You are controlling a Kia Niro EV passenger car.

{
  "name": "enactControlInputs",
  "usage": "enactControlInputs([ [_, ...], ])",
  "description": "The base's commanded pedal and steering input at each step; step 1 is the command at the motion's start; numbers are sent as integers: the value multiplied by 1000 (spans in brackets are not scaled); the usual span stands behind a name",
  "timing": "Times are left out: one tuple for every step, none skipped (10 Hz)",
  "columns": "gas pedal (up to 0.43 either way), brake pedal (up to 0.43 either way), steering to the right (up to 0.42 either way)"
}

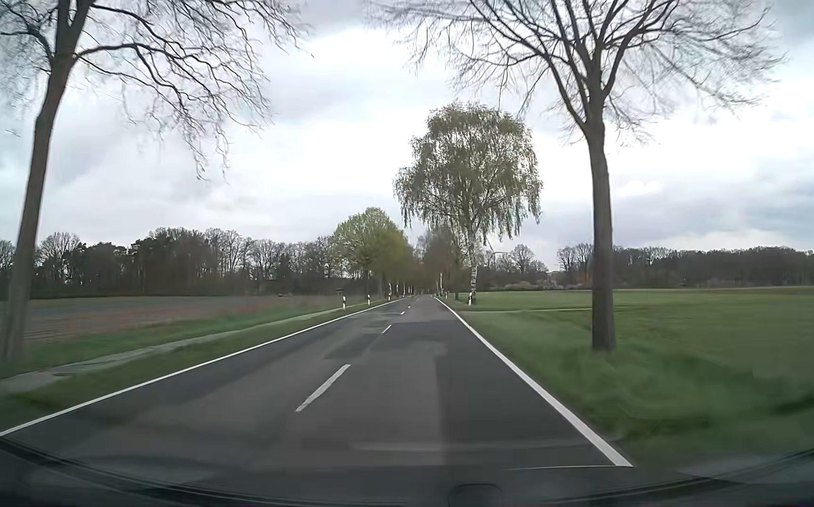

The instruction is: Follow the waypoints while adhering to traffic rules and regulations

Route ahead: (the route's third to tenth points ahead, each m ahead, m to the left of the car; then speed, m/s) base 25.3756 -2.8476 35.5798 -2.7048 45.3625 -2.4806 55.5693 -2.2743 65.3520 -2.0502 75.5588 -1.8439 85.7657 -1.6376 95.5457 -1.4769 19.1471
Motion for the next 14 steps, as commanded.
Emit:
enactControlInputs([
  [47, 6, -1],
  [47, 0, -1],
  [47, 0, -2],
  [39, 0, -2],
  [39, 0, -3],
  [39, 0, -4],
  [39, 0, -4],
  [39, 0, -5],
  [39, 6, -6],
  [39, 0, -7],
  [39, 0, -7],
  [28, 6, -5],
  [28, 0, -3],
  [28, 0, -3],
])
